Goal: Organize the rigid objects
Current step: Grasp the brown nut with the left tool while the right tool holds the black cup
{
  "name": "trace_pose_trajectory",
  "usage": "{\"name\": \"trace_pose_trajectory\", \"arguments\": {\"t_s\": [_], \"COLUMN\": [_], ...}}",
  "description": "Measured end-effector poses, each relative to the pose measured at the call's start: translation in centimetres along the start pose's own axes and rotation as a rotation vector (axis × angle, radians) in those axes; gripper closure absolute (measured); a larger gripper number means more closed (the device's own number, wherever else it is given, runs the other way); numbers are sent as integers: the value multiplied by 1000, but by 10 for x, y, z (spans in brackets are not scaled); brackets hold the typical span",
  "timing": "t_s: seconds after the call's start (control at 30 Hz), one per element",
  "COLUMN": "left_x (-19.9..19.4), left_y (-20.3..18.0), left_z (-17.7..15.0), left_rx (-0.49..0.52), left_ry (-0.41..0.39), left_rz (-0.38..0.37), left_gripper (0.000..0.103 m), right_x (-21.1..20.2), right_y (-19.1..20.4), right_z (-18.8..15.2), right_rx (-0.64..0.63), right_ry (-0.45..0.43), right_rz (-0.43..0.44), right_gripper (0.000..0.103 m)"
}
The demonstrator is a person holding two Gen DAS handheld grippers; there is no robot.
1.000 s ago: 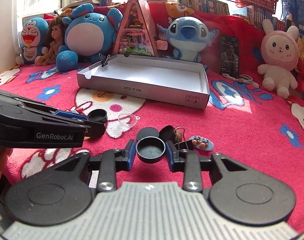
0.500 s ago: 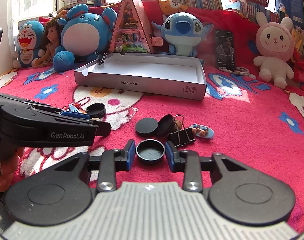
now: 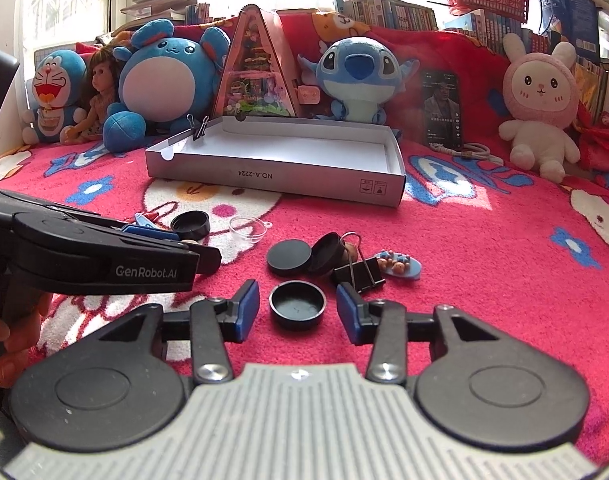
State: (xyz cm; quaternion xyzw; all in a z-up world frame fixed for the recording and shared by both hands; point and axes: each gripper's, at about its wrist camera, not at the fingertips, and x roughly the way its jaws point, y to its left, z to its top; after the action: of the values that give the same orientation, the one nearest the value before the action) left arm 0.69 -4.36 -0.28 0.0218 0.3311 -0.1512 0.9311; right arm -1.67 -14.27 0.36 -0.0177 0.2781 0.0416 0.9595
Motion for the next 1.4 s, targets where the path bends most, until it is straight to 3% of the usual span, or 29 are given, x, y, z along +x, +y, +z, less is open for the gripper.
{"name": "trace_pose_trajectory", "arguments": {"t_s": [0.37,0.8,1.03,1.4], "left_x": [-7,-16,-17,-26], "left_y": [2,0,1,9], "left_z": [-2,-8,-8,11], "left_rx": [-5,8,3,-7], "left_ry": [1,0,2,-32], "left_rz": [22,35,40,28], "left_gripper": [86,86,87,87], "right_x": [-2,-1,5,1], "right_y": [1,3,6,2], "right_z": [-2,-4,-5,11], "right_rx": [-8,-15,-20,6], "right_ry": [5,7,31,5], "right_rz": [-10,-27,-24,-34], "right_gripper": [43,44,65,66]}}
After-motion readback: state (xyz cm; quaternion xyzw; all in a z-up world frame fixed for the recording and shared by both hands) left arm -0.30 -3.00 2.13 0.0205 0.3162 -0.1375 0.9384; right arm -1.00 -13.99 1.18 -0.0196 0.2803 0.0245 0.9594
